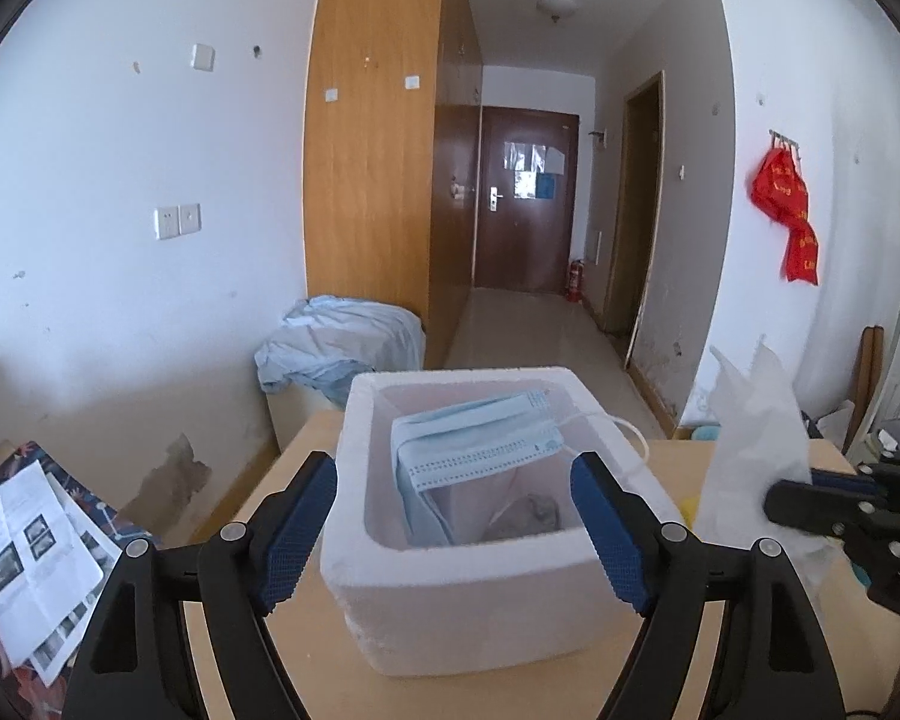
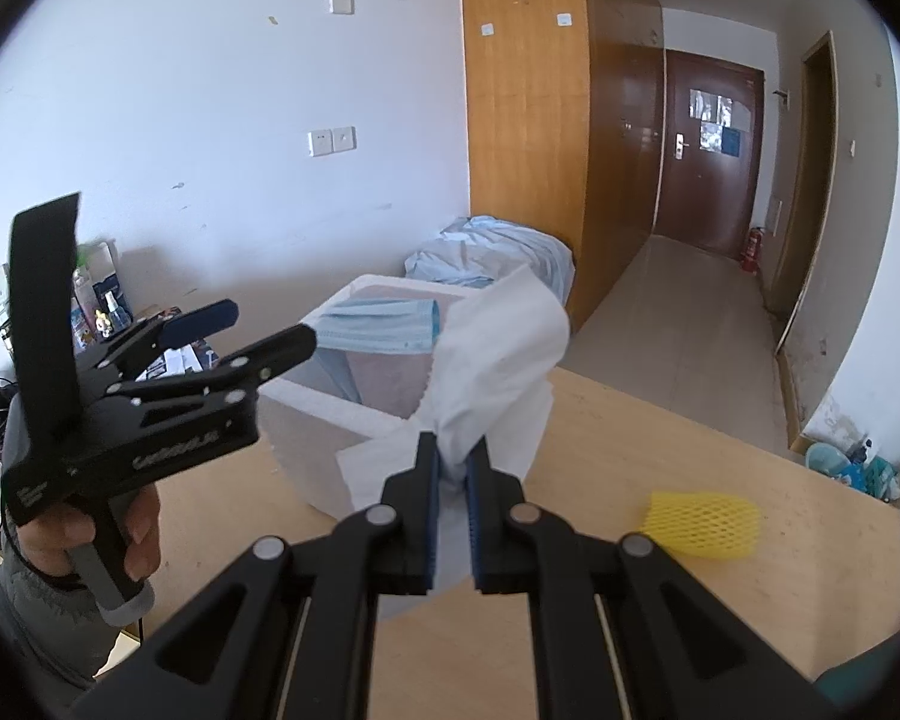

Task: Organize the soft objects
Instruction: 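Lower the white tissue into the foam box with the right gripper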

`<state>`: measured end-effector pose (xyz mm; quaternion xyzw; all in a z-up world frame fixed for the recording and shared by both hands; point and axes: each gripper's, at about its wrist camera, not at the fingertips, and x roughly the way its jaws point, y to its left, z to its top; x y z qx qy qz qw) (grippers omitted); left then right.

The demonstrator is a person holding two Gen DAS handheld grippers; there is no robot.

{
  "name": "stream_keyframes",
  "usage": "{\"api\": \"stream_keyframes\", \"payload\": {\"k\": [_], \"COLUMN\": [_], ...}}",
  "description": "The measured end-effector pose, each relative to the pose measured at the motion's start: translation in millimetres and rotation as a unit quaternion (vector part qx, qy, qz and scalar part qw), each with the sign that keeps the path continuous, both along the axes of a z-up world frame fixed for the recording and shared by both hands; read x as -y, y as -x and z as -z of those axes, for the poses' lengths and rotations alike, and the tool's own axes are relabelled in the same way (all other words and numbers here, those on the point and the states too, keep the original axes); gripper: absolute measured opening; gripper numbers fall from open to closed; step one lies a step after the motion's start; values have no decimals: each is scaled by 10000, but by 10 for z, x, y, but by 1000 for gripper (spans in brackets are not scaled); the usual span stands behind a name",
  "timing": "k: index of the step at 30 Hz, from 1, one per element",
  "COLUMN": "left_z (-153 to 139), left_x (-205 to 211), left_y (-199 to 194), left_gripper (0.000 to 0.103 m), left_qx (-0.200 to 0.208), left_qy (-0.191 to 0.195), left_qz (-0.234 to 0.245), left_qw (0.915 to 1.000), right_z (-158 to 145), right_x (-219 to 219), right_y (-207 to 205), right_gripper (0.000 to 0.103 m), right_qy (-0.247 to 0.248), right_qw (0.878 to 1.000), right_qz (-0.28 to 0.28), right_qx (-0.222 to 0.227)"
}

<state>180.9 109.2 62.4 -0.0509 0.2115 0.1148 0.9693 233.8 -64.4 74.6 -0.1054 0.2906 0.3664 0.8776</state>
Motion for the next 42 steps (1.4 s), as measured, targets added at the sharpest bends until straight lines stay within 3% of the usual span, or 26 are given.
{"api": "stream_keyframes", "payload": {"k": [17,33,42], "left_z": [137,173,231], "left_x": [-34,-255,-331], "left_y": [421,643,631], "left_gripper": [81,82,82], "left_qx": [74,202,136], "left_qy": [165,253,344], "left_qz": [-82,-411,-449], "left_qw": [9998,9986,9983], "right_z": [-108,-131,207], "right_x": [-307,-793,-1104], "right_y": [57,-236,-485], "right_gripper": [11,11,11], "right_qy": [40,25,517], "right_qw": [9991,9969,9946], "right_qz": [-389,-783,-812], "right_qx": [141,31,-400]}}
